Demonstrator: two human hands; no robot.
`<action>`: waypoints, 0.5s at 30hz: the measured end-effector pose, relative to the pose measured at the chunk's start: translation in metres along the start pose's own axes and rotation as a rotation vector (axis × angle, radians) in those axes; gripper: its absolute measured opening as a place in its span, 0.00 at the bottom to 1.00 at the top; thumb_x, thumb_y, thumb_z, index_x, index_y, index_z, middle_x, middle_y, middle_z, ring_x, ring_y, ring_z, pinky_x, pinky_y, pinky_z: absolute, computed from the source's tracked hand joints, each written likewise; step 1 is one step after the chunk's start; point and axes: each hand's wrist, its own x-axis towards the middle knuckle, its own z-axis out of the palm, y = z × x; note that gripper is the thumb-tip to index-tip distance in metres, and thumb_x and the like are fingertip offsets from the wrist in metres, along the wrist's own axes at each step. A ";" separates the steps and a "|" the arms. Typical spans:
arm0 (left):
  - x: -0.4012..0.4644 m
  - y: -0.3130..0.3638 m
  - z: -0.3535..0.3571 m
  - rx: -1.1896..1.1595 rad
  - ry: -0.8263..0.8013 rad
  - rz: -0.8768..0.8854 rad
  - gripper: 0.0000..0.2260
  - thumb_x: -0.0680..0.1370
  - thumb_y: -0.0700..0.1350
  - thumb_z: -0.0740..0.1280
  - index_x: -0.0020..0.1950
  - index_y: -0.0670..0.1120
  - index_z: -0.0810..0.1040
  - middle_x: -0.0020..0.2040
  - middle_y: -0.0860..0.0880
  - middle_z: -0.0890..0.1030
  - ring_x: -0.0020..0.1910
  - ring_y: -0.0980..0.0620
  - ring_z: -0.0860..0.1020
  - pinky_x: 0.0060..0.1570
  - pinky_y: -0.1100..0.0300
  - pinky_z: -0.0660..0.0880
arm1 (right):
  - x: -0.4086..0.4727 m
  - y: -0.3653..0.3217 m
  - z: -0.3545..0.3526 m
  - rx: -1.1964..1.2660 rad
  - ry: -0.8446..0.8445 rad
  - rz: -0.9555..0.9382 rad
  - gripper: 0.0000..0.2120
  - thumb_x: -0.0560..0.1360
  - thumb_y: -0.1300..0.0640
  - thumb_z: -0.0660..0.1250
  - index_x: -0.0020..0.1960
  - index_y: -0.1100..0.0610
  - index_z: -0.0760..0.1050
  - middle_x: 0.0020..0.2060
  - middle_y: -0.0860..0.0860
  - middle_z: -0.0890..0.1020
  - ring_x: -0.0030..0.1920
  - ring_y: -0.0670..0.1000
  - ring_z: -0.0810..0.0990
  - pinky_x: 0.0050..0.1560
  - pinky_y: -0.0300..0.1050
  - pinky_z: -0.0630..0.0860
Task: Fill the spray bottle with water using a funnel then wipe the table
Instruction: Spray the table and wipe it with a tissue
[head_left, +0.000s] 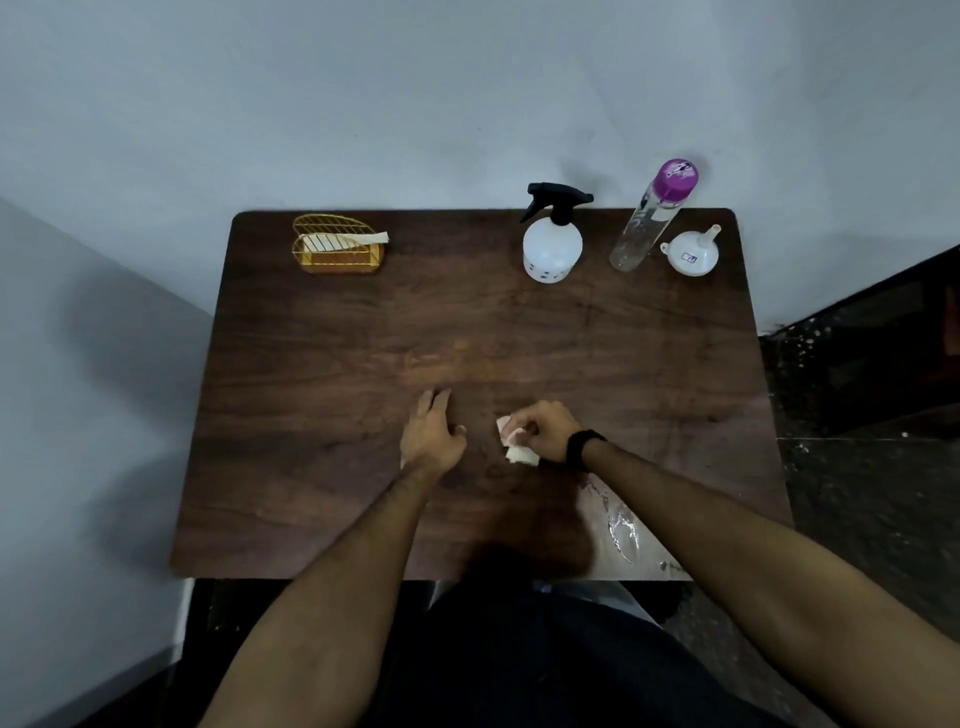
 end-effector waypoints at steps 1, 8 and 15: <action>0.001 -0.001 -0.001 0.003 0.007 0.008 0.30 0.78 0.48 0.66 0.78 0.48 0.61 0.80 0.46 0.59 0.76 0.44 0.61 0.72 0.49 0.65 | 0.002 -0.004 -0.004 0.149 -0.017 0.037 0.07 0.73 0.63 0.71 0.49 0.56 0.85 0.49 0.51 0.85 0.45 0.40 0.79 0.46 0.28 0.71; 0.009 -0.014 -0.002 0.076 0.025 0.077 0.29 0.79 0.48 0.64 0.79 0.49 0.59 0.81 0.47 0.53 0.79 0.47 0.54 0.74 0.47 0.62 | 0.025 -0.008 -0.012 -0.011 0.403 0.257 0.07 0.73 0.61 0.65 0.47 0.53 0.81 0.49 0.52 0.81 0.54 0.55 0.77 0.51 0.48 0.76; 0.009 -0.037 0.019 0.193 0.066 0.219 0.30 0.82 0.53 0.59 0.81 0.49 0.51 0.82 0.46 0.46 0.81 0.47 0.45 0.78 0.49 0.48 | 0.004 -0.014 0.047 -0.271 0.443 0.098 0.17 0.80 0.56 0.61 0.68 0.60 0.72 0.65 0.59 0.72 0.61 0.60 0.72 0.57 0.55 0.74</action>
